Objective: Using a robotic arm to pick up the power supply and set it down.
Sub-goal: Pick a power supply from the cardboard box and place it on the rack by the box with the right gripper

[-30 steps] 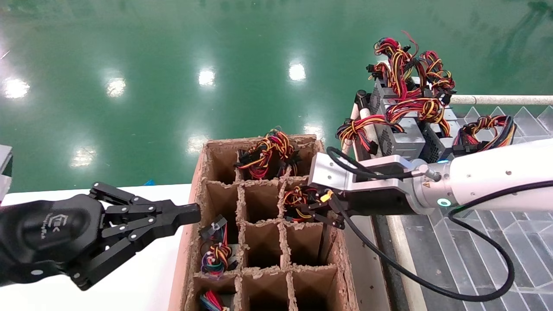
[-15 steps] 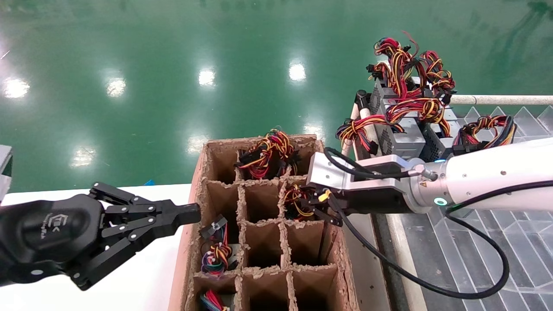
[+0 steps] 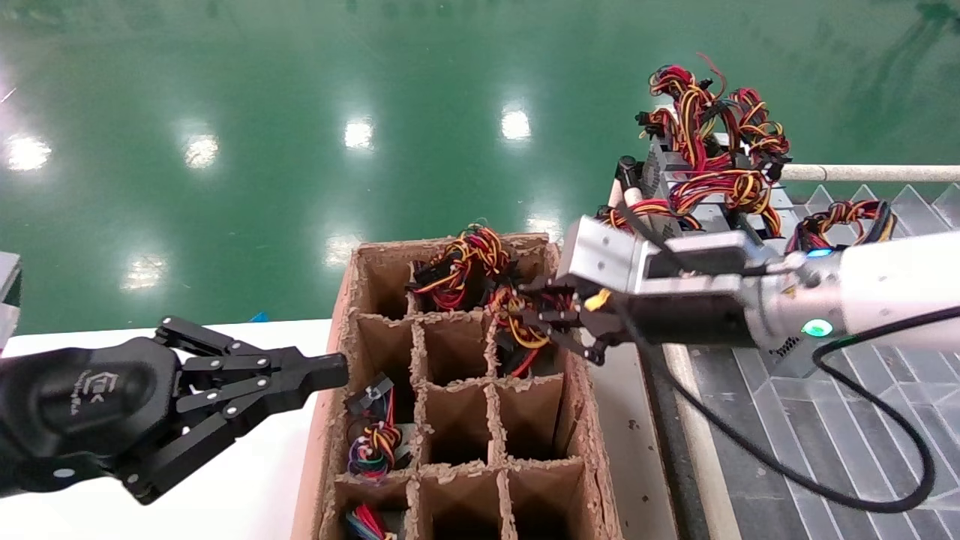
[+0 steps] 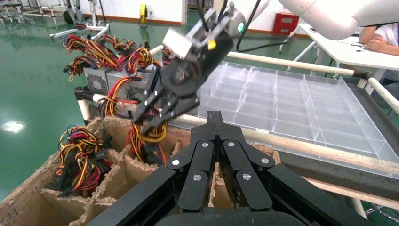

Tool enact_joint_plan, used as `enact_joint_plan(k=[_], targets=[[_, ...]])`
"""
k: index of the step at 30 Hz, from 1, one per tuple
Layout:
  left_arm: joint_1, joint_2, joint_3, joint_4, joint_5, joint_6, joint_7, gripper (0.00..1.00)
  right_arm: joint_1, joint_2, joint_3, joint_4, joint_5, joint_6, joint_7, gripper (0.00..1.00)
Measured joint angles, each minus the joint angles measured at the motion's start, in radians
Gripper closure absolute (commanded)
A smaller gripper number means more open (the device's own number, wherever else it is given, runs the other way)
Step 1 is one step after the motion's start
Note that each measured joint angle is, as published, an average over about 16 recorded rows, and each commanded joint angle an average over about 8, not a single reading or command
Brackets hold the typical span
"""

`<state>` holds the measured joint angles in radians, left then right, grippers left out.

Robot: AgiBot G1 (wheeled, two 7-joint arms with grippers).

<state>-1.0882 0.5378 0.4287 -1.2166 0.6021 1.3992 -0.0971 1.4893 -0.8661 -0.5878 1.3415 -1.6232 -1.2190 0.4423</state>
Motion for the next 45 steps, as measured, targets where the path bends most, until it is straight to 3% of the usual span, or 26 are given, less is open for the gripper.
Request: enact_joint_plan(k=[26,45], targets=[[0.0,0.0,0.0,0.0,0.0,0.0,0.0,1.0,0.068,0.177,0.27,0.01,0.377,0.008,-0.128,1.0],[0.0,0.0,0.0,0.0,0.0,0.0,0.0,1.0,0.058,0.38,0.361,0.017,0.401,-0.007,-0.12,1.0]])
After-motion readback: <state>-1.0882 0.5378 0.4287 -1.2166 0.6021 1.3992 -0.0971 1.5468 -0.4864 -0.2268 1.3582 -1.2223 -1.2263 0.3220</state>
